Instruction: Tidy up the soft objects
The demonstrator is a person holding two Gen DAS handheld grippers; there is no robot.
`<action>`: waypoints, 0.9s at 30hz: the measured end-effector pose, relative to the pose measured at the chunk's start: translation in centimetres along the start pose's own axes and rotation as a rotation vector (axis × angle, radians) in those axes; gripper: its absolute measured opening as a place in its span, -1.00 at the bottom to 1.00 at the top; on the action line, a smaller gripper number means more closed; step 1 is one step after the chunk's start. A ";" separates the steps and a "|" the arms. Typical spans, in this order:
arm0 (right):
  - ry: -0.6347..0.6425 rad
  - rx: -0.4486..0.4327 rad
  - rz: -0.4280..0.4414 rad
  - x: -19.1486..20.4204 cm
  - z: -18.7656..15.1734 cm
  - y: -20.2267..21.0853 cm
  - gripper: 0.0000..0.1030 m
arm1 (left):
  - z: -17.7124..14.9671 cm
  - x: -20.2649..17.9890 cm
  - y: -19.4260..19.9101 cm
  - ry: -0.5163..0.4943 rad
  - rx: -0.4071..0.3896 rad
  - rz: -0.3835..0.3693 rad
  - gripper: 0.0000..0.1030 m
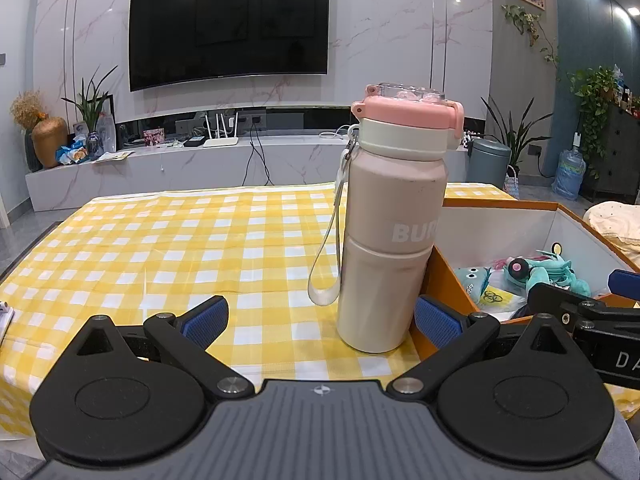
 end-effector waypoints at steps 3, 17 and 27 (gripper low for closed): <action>0.000 0.001 0.000 0.0 0.1 0.0 0.88 | 0.0 0.0 0.0 -0.001 -0.002 0.000 1.00; 0.003 0.002 0.000 0.1 0.0 0.0 0.89 | -0.2 -0.1 0.0 0.010 0.004 0.002 1.00; 0.005 0.003 0.000 0.0 -0.1 -0.1 0.89 | -0.2 -0.1 0.0 0.011 0.002 0.003 1.00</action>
Point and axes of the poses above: each gripper's, at about its wrist camera, not at the fingertips, and y roughly against the way its jaws point, x to its left, z to its top, the point moved 1 cm from there along -y, roughly the way its jaws point, and after that the axes turned 3 degrees about -z, right-handed, at the moved point
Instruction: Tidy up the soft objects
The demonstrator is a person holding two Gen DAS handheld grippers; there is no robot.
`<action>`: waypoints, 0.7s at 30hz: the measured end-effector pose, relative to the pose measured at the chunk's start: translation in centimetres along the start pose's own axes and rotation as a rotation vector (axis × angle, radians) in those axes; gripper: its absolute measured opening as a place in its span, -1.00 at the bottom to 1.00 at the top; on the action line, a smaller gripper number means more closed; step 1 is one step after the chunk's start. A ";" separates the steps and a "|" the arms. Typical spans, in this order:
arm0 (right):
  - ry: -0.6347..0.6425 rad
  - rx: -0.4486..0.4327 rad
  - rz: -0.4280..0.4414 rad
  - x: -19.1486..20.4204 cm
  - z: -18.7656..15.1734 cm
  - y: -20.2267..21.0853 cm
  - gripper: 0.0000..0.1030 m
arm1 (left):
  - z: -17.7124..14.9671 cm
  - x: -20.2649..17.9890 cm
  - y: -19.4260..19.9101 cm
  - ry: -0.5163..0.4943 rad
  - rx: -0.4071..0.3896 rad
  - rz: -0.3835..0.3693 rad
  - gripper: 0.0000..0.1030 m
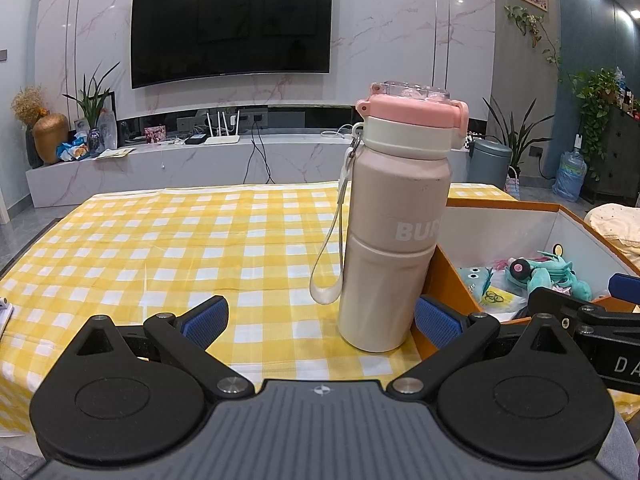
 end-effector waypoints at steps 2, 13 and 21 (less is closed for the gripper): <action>0.000 0.000 0.000 0.0 0.0 0.0 0.89 | 0.0 0.0 0.0 -0.001 0.000 0.001 1.00; 0.001 0.001 0.000 0.0 0.0 0.0 0.89 | 0.0 0.0 0.0 -0.001 0.000 0.000 1.00; 0.001 0.005 0.001 -0.1 -0.2 -0.1 0.89 | 0.1 0.0 0.1 -0.001 0.000 -0.005 1.00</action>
Point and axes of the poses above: each gripper's, at about its wrist camera, not at the fingertips, and y roughly against the way its jaws point, x to its left, z to its top, the point moved 1 cm from there along -y, roughly the way its jaws point, and after that the axes turned 3 degrees about -z, right-handed, at the moved point
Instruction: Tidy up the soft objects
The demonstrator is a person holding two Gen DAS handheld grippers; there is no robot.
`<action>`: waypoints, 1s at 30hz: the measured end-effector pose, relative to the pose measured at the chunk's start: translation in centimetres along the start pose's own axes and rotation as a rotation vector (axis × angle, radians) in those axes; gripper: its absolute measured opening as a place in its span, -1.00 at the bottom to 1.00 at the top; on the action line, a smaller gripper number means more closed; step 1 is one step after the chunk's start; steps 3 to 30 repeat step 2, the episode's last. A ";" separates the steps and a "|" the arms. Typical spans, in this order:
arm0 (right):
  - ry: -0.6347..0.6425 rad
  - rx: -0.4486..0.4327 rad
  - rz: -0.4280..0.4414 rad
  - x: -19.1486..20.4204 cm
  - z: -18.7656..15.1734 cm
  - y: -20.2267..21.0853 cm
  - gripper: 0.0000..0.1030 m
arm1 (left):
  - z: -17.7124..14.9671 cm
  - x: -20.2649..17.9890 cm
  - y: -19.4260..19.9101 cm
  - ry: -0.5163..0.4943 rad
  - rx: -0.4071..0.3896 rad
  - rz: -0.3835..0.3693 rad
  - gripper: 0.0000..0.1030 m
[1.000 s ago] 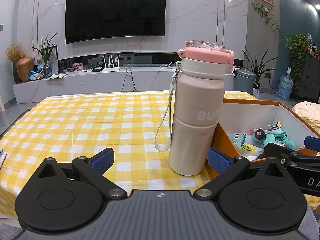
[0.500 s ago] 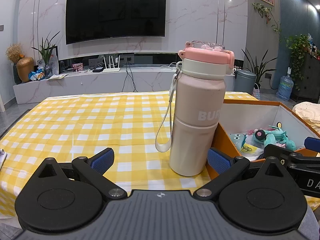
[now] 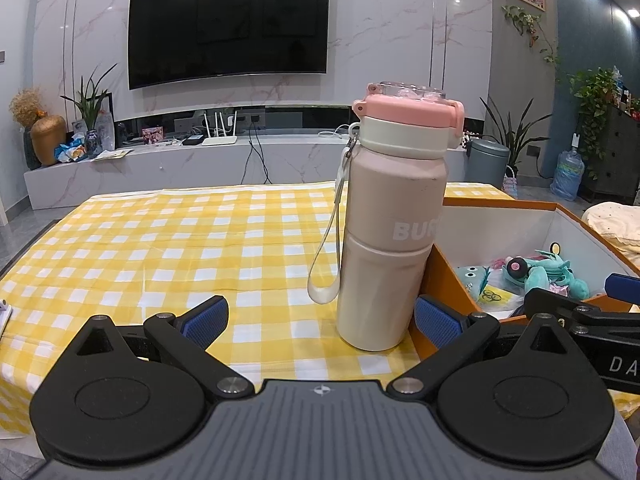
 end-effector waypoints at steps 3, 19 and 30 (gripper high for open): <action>0.001 0.001 0.001 0.0 -0.1 0.0 0.89 | 0.0 0.0 0.0 0.000 0.000 0.001 1.00; 0.001 0.001 0.001 0.0 -0.1 0.0 0.89 | 0.0 0.0 0.0 0.000 0.000 0.001 1.00; 0.001 0.001 0.001 0.0 -0.1 0.0 0.89 | 0.0 0.0 0.0 0.000 0.000 0.001 1.00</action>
Point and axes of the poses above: each gripper's, at about its wrist camera, not at the fingertips, and y roughly against the way its jaws point, x to its left, z to its top, the point moved 1 cm from there along -y, roughly the way its jaws point, and after that the axes turned 3 degrees about -z, right-handed, at the moved point
